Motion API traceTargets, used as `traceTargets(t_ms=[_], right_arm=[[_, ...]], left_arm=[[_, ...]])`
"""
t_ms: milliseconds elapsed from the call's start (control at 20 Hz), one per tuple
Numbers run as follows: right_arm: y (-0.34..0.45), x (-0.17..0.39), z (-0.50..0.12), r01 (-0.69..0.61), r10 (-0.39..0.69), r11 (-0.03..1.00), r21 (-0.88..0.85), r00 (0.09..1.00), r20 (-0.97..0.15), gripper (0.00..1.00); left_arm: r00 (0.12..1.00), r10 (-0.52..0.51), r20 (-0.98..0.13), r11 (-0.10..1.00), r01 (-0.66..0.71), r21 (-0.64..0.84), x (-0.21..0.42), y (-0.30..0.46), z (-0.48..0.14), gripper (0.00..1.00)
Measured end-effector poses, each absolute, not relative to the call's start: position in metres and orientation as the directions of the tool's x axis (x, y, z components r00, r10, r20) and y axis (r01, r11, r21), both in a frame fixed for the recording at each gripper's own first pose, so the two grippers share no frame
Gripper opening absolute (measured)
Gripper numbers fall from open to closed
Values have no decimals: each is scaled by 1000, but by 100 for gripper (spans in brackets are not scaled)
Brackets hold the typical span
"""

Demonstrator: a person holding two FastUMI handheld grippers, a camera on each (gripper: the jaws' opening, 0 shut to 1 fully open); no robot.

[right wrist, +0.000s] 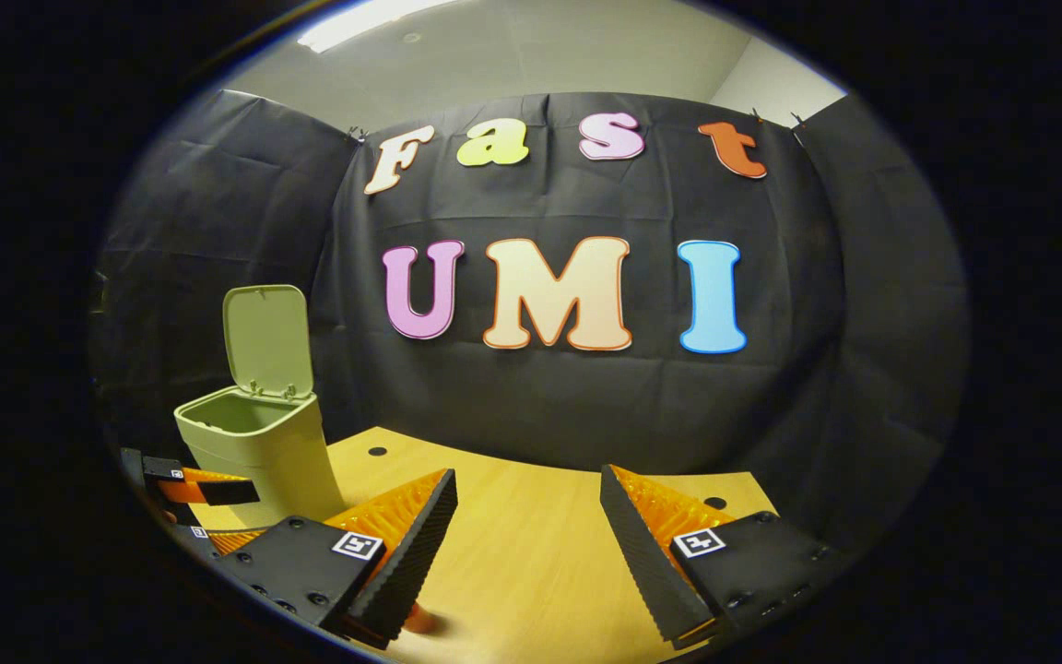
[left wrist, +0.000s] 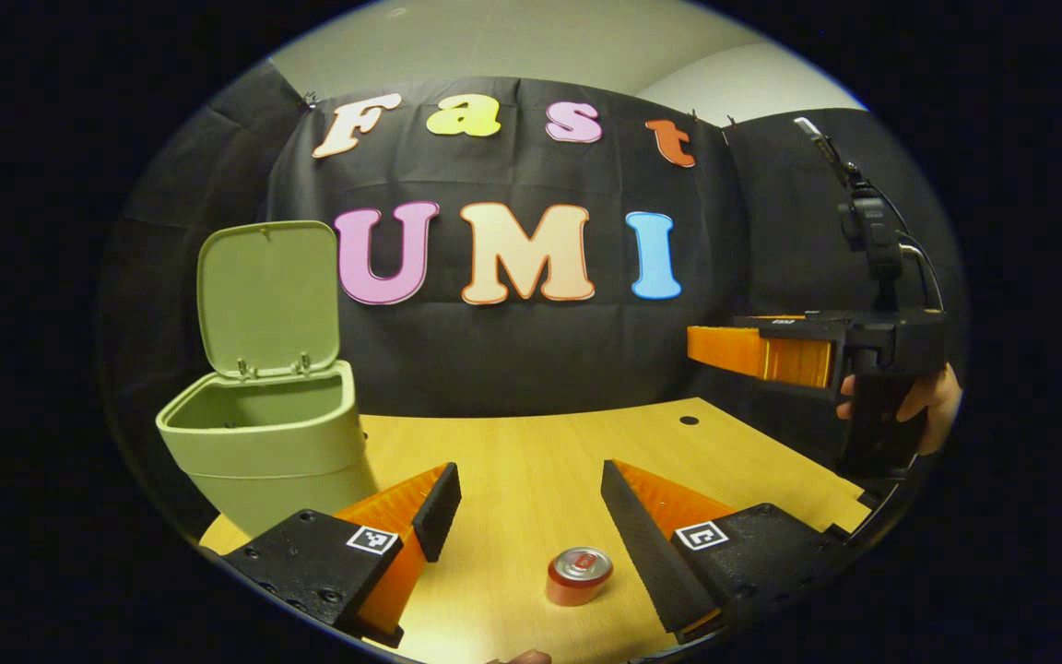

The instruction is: Press the lid of the desktop garbage bin to open it, pick up the crumpled paper on the desktop and throw it into the bin, then pick up the pop can on the desktop and drop it into the bin, and finally close the garbage bin lid.

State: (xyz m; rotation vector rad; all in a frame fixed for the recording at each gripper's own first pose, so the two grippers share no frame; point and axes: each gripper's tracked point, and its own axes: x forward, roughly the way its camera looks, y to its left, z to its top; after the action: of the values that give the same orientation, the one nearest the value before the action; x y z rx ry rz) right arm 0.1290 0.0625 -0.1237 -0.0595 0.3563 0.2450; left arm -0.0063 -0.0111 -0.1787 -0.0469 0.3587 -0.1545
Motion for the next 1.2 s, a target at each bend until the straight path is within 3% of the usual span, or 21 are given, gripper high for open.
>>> traceTargets(t_ms=[50,400,1200], right_arm=[[54,125,-127,-238,216,971,-18,907,-363,98],[2,104,-139,-195,145,977,-84,901,-409,99],[-70,55,-168,-121,26,981,-154,861,-508,98]], left_arm=[[917,-172,-360,985,153,-81,-6,-18,-186,93],[860,-210,-466,978,182,-104,-10,-53,-251,93],[732,-145,-665,989,121,-82,-31,-62,-374,93]])
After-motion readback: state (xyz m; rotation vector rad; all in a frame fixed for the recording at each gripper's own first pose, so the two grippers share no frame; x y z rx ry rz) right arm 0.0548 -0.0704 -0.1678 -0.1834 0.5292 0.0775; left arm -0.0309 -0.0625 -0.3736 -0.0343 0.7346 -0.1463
